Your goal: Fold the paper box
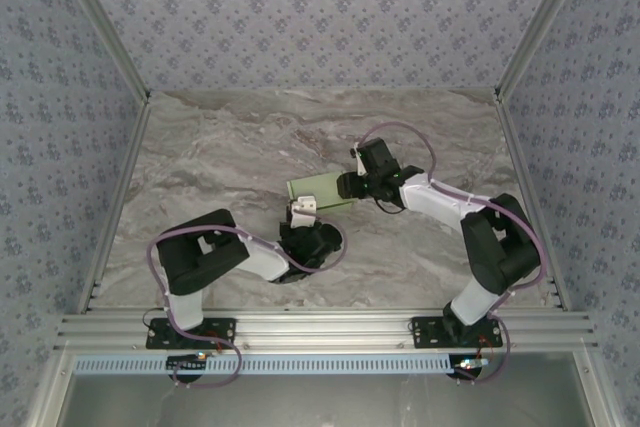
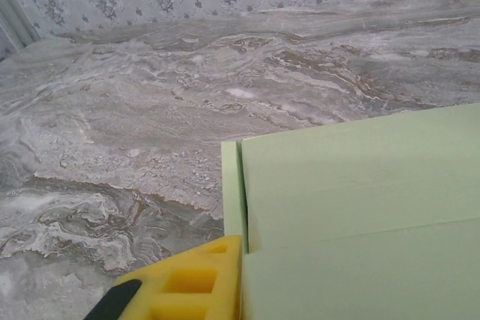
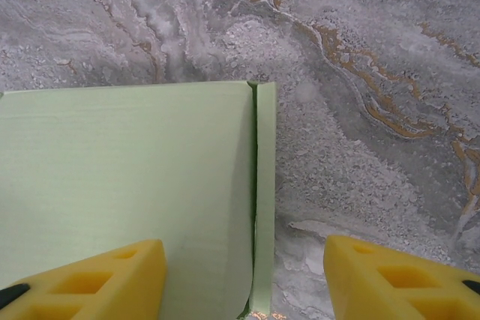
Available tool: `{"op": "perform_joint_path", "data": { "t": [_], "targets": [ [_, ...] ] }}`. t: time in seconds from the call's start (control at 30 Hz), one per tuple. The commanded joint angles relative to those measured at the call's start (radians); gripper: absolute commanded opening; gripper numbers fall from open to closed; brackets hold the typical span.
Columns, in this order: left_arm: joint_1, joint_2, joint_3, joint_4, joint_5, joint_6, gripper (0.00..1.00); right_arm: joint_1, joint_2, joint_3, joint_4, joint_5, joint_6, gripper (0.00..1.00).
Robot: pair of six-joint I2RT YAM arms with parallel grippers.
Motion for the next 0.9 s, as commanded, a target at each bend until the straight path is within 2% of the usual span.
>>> {"op": "perform_joint_path", "data": {
  "t": [0.0,0.23,0.57,0.77,0.87],
  "targets": [
    [0.005,-0.063,-0.014,-0.065,0.007,-0.021,0.16,-0.003,0.013,0.000,-0.035,-0.001,0.013,0.59],
    [0.000,-0.119,-0.026,-0.167,0.023,-0.079,0.24,0.004,0.023,0.009,-0.044,0.013,0.013,0.59],
    [-0.002,-0.176,-0.060,-0.230,0.055,-0.117,0.33,0.026,0.054,0.038,-0.053,0.025,0.014,0.58],
    [-0.002,-0.223,-0.094,-0.232,0.100,-0.111,0.42,0.037,0.065,0.053,-0.062,0.034,0.013,0.58],
    [-0.002,-0.245,-0.115,-0.242,0.127,-0.117,0.52,0.043,0.067,0.060,-0.070,0.043,0.011,0.58]
  ]
}}
